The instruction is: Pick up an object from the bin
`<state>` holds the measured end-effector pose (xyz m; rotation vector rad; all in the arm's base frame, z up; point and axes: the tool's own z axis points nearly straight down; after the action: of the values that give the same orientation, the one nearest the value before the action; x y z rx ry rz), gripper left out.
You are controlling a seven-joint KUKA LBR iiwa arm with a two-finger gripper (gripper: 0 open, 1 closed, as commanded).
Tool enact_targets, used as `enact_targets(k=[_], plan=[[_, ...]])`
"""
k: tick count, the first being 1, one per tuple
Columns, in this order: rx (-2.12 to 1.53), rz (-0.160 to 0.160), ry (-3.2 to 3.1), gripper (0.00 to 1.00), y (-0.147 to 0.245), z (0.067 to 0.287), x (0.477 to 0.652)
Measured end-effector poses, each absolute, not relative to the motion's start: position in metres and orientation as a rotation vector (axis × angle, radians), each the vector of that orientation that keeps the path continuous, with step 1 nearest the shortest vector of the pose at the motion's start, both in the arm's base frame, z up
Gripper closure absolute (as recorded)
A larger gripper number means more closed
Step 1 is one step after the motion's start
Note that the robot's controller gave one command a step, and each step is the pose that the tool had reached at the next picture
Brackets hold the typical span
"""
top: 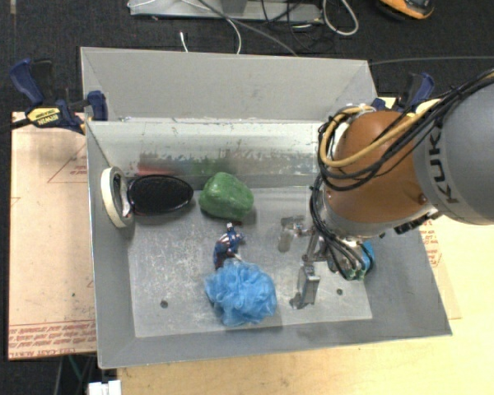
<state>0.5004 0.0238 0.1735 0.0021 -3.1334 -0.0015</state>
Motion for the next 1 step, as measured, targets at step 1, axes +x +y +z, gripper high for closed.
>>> enact_targets(k=[1], plan=[[0.0,-0.002,-3.141,0.0,0.0236,0.1777,0.5021]])
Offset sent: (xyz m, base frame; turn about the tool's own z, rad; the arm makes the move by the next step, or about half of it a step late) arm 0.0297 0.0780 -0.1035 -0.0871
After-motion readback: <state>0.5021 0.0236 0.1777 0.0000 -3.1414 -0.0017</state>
